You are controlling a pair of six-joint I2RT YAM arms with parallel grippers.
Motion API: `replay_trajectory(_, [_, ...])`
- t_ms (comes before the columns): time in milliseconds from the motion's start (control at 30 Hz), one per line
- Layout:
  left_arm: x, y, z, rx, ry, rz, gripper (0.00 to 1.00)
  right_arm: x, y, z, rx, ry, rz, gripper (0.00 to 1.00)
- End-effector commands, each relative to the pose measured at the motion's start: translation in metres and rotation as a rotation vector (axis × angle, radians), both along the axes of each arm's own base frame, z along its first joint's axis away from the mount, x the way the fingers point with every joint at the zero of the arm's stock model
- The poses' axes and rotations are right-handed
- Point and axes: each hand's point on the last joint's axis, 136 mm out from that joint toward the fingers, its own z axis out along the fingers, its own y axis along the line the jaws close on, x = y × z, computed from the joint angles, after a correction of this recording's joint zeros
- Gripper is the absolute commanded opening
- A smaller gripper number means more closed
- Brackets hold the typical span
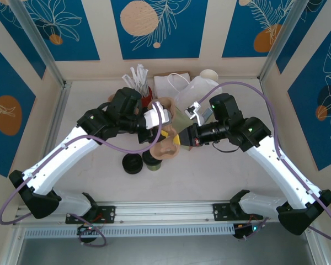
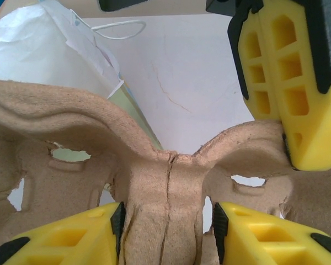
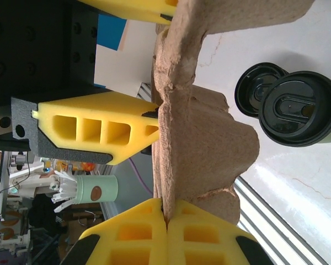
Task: Pack the takeout coffee
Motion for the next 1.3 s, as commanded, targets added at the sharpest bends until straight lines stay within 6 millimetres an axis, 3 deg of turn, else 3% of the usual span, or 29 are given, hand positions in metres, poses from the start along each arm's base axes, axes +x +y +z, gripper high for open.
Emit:
replay_trajectory(0, [-0.006, -0.007, -0.007, -0.003, 0.024, -0.023, 0.46, -0.007, 0.002, 0.008, 0.022, -0.008, 0.035, 0.00])
replay_trajectory(300, [-0.007, -0.011, -0.015, 0.028, 0.036, -0.038, 0.50, -0.008, 0.000, 0.013, 0.016, -0.021, 0.035, 0.00])
replay_trajectory(867, [-0.009, -0.019, -0.022, 0.043, 0.049, -0.071, 0.43, -0.006, 0.000, 0.005, -0.008, 0.002, 0.043, 0.00])
replay_trajectory(1267, [-0.014, -0.015, -0.012, 0.035, 0.038, -0.080, 0.44, -0.008, -0.003, 0.004, -0.023, 0.000, 0.046, 0.00])
